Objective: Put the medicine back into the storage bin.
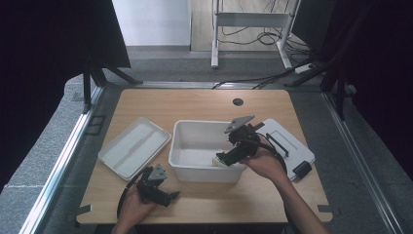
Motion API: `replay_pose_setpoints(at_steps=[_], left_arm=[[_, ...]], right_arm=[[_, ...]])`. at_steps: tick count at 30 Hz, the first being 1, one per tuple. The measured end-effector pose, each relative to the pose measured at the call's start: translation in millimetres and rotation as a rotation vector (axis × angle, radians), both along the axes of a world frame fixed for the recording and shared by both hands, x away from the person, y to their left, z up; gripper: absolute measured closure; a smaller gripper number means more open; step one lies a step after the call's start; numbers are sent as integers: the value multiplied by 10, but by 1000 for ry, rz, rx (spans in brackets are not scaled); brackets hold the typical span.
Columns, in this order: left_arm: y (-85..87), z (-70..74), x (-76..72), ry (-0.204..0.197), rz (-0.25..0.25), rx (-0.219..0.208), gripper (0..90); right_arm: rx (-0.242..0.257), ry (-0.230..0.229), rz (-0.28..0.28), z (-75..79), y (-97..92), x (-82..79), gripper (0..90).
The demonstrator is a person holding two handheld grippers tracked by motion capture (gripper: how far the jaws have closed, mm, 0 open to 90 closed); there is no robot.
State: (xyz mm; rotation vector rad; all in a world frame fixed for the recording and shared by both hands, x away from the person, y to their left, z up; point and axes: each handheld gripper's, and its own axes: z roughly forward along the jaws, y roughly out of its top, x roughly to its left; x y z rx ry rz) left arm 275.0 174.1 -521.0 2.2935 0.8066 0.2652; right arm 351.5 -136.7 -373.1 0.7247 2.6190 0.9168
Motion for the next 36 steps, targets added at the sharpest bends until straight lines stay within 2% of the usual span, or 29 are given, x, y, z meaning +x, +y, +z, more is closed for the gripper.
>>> replay_pose_setpoints(at_steps=[10, 20, 28, 36], left_arm=[[0, 0, -2, 0, 1, -1, 14], [-1, 0, -5, 0, 4, -3, 15], [-3, -2, -8, 0, 8, -5, 16], [-2, -2, -8, 0, 10, -5, 17]], right_arm=[[65, -15, 3, 13, -311, -267, 0], [95, -33, -29, -143, -629, -497, 0], [97, -54, -56, -486, -754, -621, 0], [109, -19, -88, -887, -821, -652, 0]])
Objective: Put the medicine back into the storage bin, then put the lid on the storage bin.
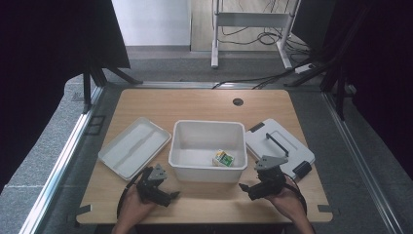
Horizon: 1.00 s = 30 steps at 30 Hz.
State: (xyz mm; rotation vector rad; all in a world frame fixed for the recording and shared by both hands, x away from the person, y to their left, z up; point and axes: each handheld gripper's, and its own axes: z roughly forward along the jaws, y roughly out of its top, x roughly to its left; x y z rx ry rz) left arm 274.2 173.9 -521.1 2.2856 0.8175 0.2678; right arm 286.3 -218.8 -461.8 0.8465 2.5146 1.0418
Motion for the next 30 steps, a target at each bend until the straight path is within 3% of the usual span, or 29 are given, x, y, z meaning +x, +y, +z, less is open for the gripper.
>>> replay_pose_setpoints(at_steps=[14, 25, 30], left_arm=[[1, 0, -1, -1, 0, -2, 19], [19, 2, -9, -2, -4, -3, 24], [116, 55, -14, -16, 14, 27, 23]], right_arm=[[-12, 30, -16, -511, 36, -19, 4], [6, 56, -24, -577, 9, -12, 1], [6, 54, -25, -578, 9, -12, 1]])
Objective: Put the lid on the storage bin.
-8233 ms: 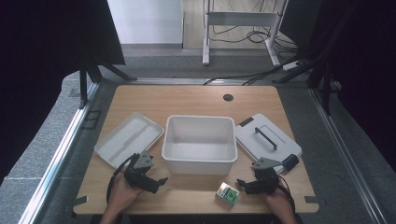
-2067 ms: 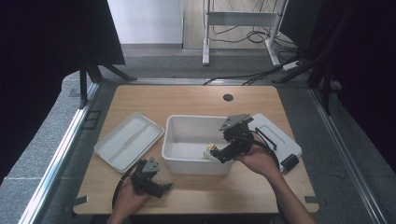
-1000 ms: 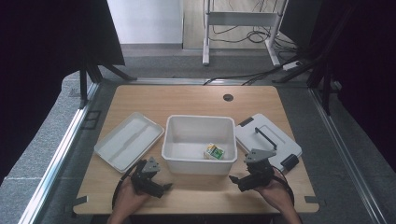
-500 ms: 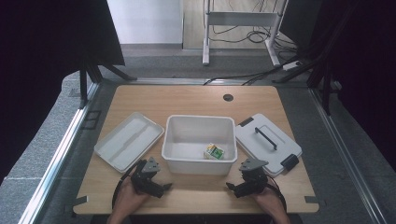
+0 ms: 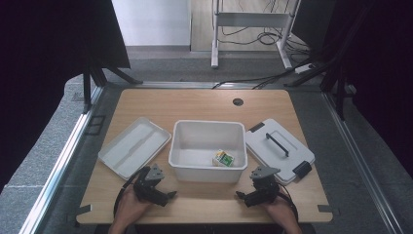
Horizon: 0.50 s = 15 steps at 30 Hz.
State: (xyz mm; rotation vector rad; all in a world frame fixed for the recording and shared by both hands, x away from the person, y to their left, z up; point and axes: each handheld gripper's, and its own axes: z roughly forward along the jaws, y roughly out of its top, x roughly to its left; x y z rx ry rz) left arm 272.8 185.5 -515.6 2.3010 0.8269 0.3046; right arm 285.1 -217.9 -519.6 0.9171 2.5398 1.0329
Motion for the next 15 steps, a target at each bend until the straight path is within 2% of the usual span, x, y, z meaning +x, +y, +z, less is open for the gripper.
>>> replay_pose_setpoints(at_steps=[3, 8, 12, 15], left_arm=[[93, 72, -1, -11, 19, -20, 23], [274, 212, 38, -29, 44, 3, 23], [413, 349, 124, -36, 62, 20, 6], [516, 445, 217, -30, 78, 6, 0]], right_arm=[[0, 0, -1, 0, 0, 0, 1], [0, 0, -1, 0, 0, 0, 1], [0, 0, -1, 0, -1, 0, 2], [0, 1, 0, 1, -2, 1, 3]])
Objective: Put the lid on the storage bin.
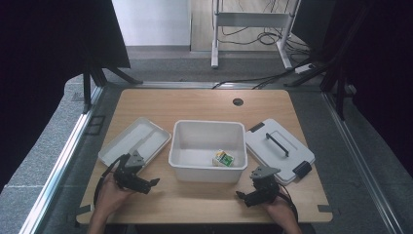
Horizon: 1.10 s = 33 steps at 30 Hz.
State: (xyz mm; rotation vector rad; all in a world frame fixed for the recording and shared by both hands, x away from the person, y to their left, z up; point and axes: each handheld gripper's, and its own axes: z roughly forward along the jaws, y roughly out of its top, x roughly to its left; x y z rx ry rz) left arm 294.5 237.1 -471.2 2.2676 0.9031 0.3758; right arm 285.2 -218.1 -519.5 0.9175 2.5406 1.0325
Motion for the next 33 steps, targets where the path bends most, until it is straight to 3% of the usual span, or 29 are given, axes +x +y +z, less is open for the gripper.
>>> replay_pose_setpoints(at_steps=[6, 13, 18, 20, 22, 28, 33], left_arm=[[176, 139, 203, 4, 27, -6, 0], [374, 201, 513, 15, 68, 2, 36], [511, 211, 733, 23, 122, 5, 162], [530, 189, 810, 34, 127, 38, 220], [539, 150, 877, 46, 130, 67, 338], [552, -31, 1056, 125, 134, 119, 536], [603, -156, 1132, 192, 152, 84, 686]], right_arm=[[1, 0, -1, 0, 0, 0, 4], [0, 0, -3, 1, -1, 0, 5], [1, -1, -4, 1, -1, 0, 6], [1, -1, -4, 1, -1, 0, 6], [1, 0, -4, 1, -1, 0, 6], [1, 0, -3, 1, -2, 0, 6], [1, -1, -3, 1, -2, 1, 6]])
